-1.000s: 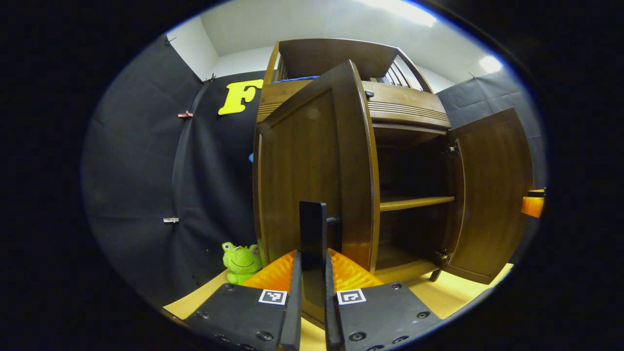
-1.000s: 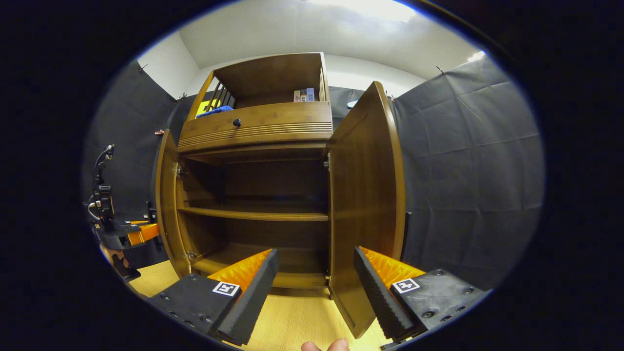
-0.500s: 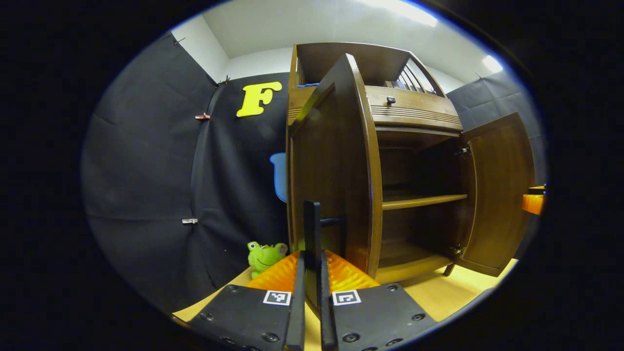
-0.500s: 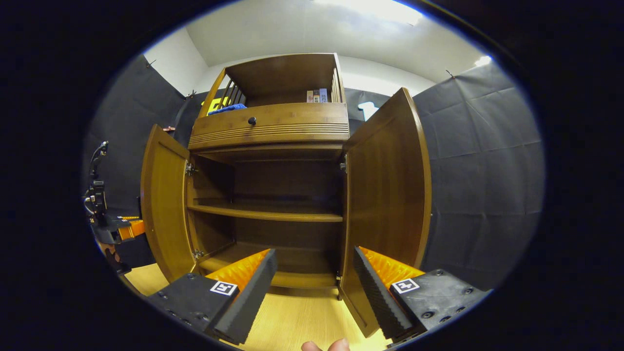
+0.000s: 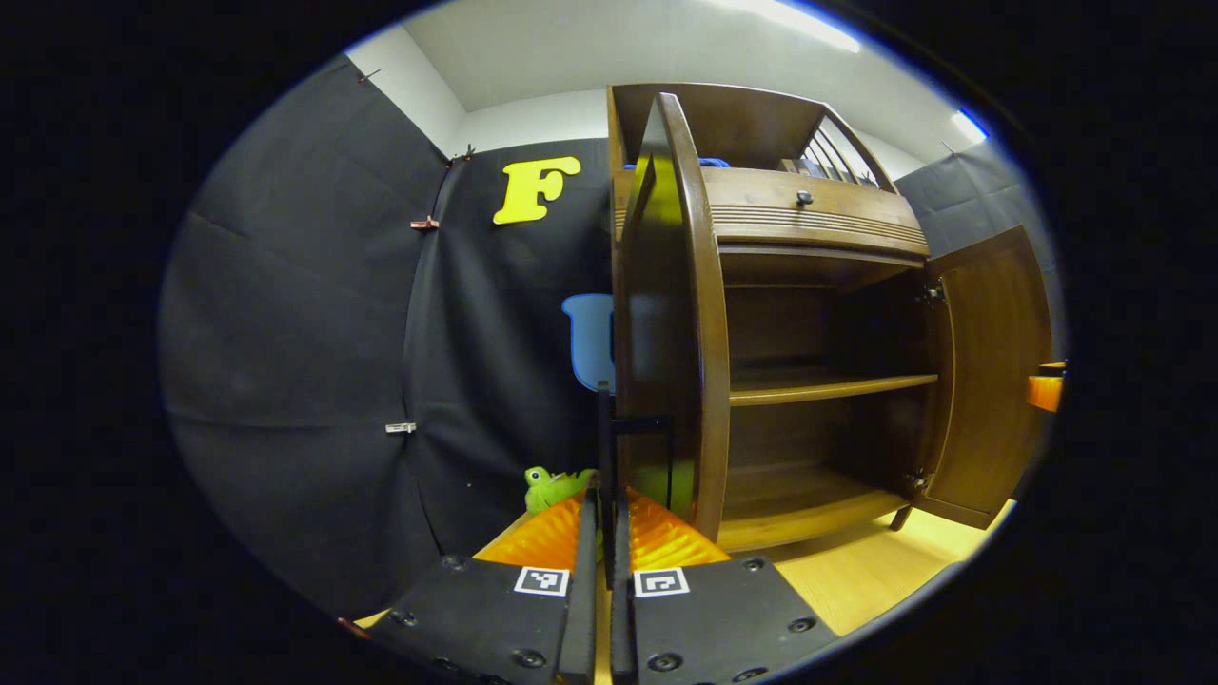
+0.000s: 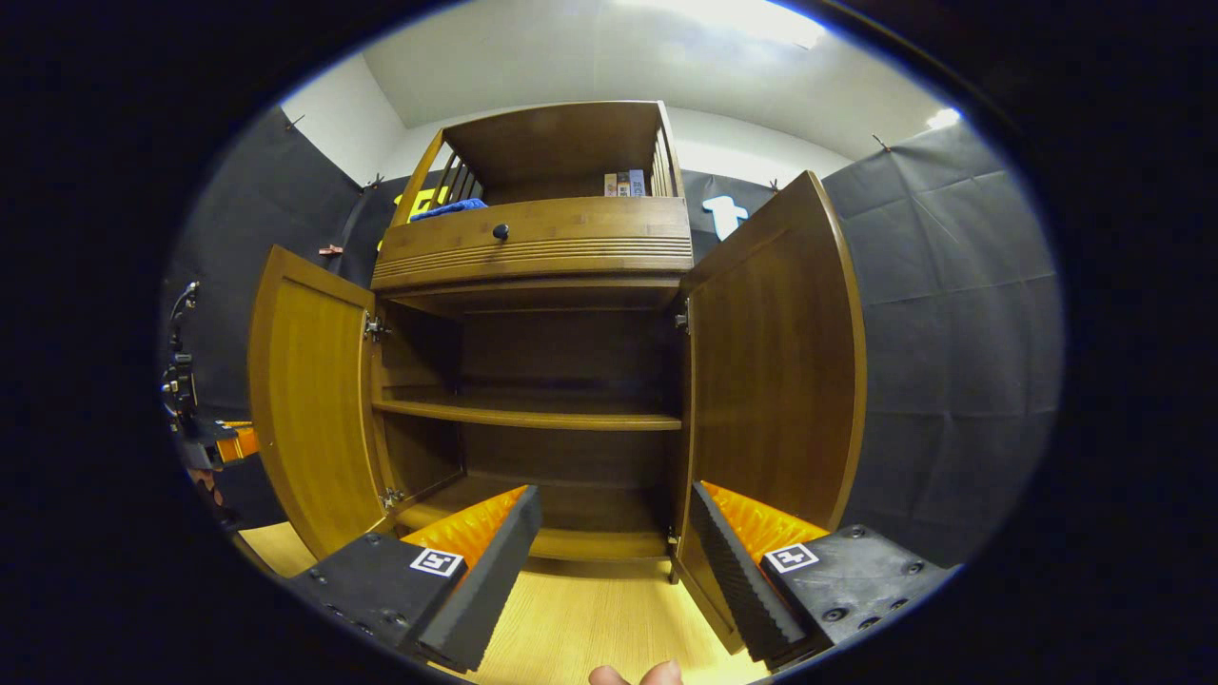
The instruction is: Open the right door of the double-door shoe cabinet with the right hand, and open the left door with the left hand.
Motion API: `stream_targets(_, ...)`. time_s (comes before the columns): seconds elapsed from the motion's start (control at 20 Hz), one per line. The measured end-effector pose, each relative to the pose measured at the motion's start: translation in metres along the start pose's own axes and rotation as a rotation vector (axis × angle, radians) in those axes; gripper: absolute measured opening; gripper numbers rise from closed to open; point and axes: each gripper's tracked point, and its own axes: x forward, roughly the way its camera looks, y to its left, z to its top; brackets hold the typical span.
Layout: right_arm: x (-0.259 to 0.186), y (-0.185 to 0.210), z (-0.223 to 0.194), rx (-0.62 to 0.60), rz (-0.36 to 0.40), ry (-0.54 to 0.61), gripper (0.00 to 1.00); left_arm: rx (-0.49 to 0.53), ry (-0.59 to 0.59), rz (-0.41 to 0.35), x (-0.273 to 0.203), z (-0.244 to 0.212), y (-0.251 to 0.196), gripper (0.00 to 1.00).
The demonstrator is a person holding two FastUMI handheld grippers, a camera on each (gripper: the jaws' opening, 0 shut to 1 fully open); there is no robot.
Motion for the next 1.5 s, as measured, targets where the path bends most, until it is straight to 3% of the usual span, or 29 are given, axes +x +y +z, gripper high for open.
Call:
stream_targets(0.25,0.004,-0.005,-0.001,0.014,-0.027,0.001,0.99,-0.024,0.010,-0.026,-0.003,0.000,0.016,0.11)
stream_targets(0.4,0.006,-0.008,-0.003,0.024,-0.038,0.008,1.00,-0.017,-0.001,-0.005,-0.012,0.004,0.022,0.11)
stream_targets(0.45,0.006,-0.008,-0.004,0.023,-0.037,0.009,0.95,-0.011,-0.006,0.001,-0.015,0.006,0.022,0.11)
stream_targets(0.5,0.007,-0.008,-0.004,0.021,-0.036,0.009,0.99,-0.006,-0.011,0.008,-0.018,0.008,0.021,0.11)
stream_targets(0.7,0.004,-0.005,-0.004,0.010,-0.023,0.005,0.99,0.016,-0.018,0.048,-0.028,0.013,0.024,0.15)
stream_targets(0.75,0.002,-0.005,-0.004,0.012,-0.021,0.004,0.95,0.016,-0.016,0.052,-0.030,0.014,0.023,0.25)
stream_targets(1.0,-0.001,-0.004,-0.002,0.023,-0.004,0.002,0.99,0.054,-0.033,0.117,-0.055,0.020,0.034,0.72)
stream_targets(1.05,-0.002,-0.003,-0.002,0.021,0.002,0.004,0.96,0.053,-0.039,0.118,-0.059,0.022,0.032,0.75)
stream_targets(1.2,-0.005,0.005,-0.003,0.016,0.027,0.004,0.99,0.047,-0.035,0.099,-0.071,0.021,0.024,0.99)
stream_targets(1.4,-0.008,0.012,-0.005,0.016,0.048,0.006,0.99,0.049,-0.036,0.085,-0.079,0.023,0.009,0.94)
stream_targets(1.5,-0.008,0.014,-0.006,0.014,0.055,0.007,1.00,0.051,-0.038,0.062,-0.080,0.025,-0.006,0.96)
